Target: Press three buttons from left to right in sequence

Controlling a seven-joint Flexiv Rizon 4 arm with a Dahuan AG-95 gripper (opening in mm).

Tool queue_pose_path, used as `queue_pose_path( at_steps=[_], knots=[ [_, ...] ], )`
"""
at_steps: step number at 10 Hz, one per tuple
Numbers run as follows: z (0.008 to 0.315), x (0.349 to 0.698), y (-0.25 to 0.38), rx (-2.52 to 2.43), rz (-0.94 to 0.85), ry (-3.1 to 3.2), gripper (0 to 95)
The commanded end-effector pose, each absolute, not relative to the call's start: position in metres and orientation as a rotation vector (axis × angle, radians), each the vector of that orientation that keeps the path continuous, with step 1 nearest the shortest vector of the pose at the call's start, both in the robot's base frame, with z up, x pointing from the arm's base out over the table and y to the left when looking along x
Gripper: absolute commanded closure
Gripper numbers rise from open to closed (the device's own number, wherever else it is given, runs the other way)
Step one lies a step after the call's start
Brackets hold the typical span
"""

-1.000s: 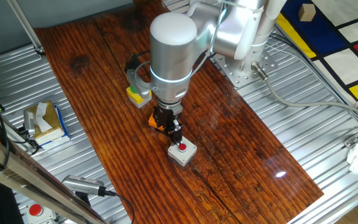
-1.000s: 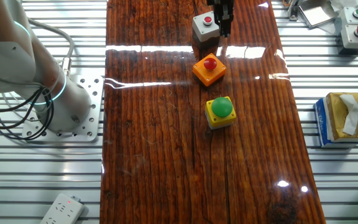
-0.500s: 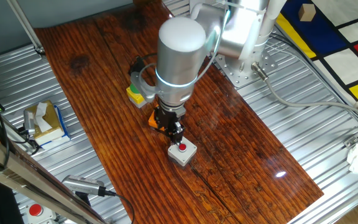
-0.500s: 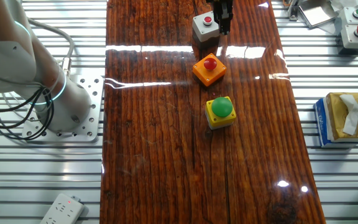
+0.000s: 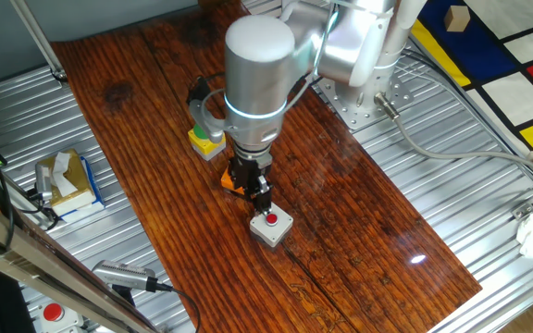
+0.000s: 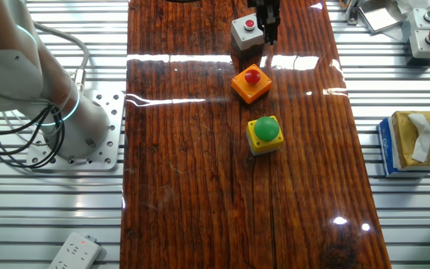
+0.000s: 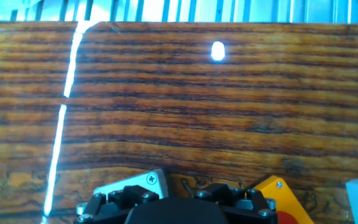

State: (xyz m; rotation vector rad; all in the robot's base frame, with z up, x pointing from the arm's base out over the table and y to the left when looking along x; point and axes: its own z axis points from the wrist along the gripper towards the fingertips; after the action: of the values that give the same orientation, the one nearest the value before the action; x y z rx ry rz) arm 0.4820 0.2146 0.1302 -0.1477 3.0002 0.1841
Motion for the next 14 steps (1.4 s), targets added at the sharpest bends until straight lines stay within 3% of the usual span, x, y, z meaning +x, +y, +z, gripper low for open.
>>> queue_pose_path(
  at_steps=[1, 13, 14],
  knots=[
    [0.1298, 0.4821, 0.2151, -0.098, 0.147, 3.016, 19.0],
    [0.1292, 0.4826, 0.2153, -0.194, 0.045, 3.022, 19.0],
    [0.1292, 0.4826, 0.2153, -0.209, 0.006, 3.023, 38.0]
  ],
)
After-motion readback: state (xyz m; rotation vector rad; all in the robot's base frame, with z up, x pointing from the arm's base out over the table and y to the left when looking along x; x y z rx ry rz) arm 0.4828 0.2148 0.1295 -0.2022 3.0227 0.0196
